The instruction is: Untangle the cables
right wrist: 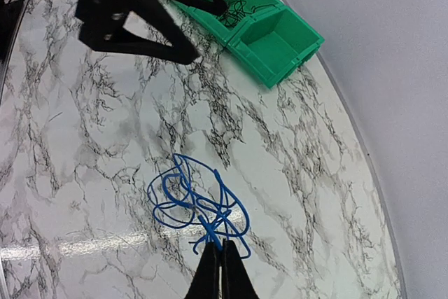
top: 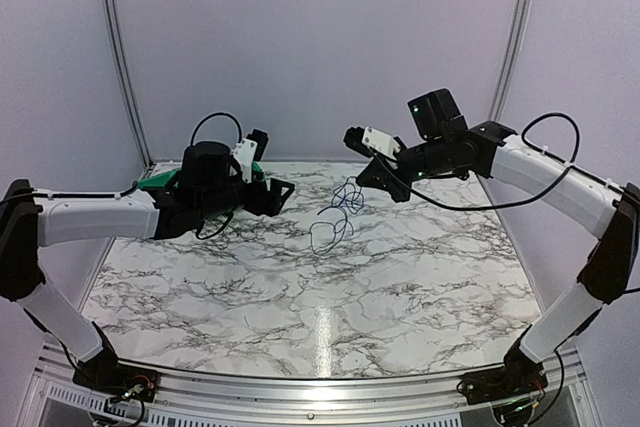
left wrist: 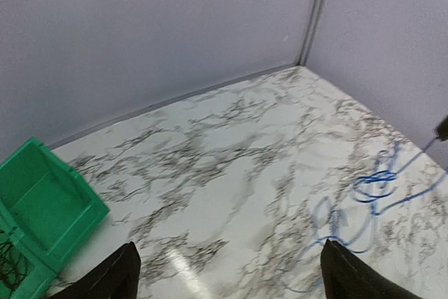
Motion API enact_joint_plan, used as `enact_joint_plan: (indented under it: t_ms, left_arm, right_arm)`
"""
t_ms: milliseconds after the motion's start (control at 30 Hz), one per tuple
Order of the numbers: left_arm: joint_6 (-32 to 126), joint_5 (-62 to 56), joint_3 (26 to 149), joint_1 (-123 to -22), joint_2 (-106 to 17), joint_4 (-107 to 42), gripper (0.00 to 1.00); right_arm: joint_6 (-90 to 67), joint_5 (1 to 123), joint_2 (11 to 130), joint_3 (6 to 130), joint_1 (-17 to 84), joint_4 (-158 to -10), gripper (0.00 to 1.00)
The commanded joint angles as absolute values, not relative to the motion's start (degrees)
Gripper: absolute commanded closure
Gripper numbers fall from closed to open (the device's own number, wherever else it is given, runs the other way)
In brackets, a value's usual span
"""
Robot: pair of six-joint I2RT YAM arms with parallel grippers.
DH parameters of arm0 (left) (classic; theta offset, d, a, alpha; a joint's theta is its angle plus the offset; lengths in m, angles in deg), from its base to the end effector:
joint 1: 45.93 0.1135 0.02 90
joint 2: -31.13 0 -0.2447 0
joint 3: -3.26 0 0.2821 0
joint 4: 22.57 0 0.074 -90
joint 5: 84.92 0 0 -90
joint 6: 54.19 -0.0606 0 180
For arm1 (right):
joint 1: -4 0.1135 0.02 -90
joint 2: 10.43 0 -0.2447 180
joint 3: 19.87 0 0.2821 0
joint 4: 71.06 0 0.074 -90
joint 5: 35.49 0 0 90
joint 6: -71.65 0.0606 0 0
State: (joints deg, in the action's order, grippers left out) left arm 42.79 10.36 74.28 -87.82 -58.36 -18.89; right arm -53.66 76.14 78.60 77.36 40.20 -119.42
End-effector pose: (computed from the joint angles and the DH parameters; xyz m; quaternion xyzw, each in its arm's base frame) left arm 0.3129 -0.2731 0.2345 0.2106 0.7634 -0.2189 0.5701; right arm 0.3053 0.2511 0.3143 -0.5847 0.6767 0.1734 0.4125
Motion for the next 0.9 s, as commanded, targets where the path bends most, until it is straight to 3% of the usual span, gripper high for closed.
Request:
enact_joint_plan:
  t_ms: [0,200,400,867]
  left_arm:
    - [40.2,-6.1,67.9,-93.8,-53.9,-2.4,0.05]
    - [40.1,-1.0,68.3,-100.4,-56.5,1.7,0.04]
    - [46.1,15.7,74.3,-103.6,-65.6,3.8,0.19]
    - [50.7,31.3,88.2,-104.0,-85.0,15.4,0.2]
  right_arm:
    - [-47.8,73.6,78.9,75.8,40.3,-113.5,1.0]
    - [-45.2,76.5,79.5,73.6,38.4,-110.4,1.0]
    - [-45.3,78.2,79.5,73.7,38.3,-111.1,1.0]
    - [-45.6,88.7,74.6,71.9,38.2,-112.5,1.0]
